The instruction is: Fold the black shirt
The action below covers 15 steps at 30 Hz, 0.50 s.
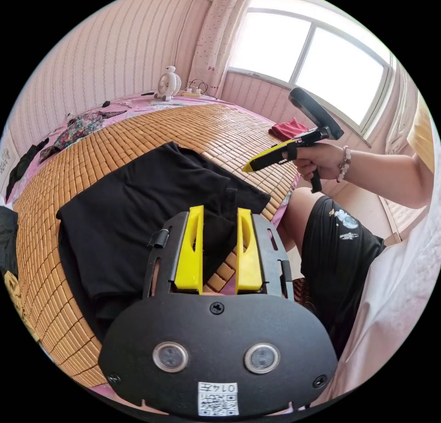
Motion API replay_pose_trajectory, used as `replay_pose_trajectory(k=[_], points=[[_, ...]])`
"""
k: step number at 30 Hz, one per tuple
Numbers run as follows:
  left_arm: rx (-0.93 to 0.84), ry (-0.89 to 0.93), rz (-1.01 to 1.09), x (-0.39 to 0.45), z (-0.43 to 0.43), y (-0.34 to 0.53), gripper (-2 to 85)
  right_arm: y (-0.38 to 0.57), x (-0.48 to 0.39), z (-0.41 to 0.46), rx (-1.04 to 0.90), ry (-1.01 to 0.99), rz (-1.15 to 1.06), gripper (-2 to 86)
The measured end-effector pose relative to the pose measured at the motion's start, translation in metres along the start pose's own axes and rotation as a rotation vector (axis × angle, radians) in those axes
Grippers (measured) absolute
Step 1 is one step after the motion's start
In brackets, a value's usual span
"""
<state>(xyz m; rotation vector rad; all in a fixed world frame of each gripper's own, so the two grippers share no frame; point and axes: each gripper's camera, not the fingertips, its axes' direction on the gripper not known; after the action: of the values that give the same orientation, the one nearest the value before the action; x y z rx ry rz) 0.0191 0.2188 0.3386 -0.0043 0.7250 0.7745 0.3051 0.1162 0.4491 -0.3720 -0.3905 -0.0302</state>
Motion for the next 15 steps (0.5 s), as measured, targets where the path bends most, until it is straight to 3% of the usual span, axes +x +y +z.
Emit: replay_pose_trajectory(k=[6,11,15], points=[[-0.033,0.018,0.105,0.026,0.030,-0.026,17.6,0.044,0.043,0.019,-0.117,-0.079,0.080,7.4],[-0.078,0.041,0.110,0.029,0.053,-0.039,20.2,0.064,0.074,0.014,-0.099,-0.096,0.094,4.6],[-0.139,0.082,0.171,0.034,0.069,-0.046,21.8,0.072,0.099,-0.013,0.065,-0.379,0.100,2.1]])
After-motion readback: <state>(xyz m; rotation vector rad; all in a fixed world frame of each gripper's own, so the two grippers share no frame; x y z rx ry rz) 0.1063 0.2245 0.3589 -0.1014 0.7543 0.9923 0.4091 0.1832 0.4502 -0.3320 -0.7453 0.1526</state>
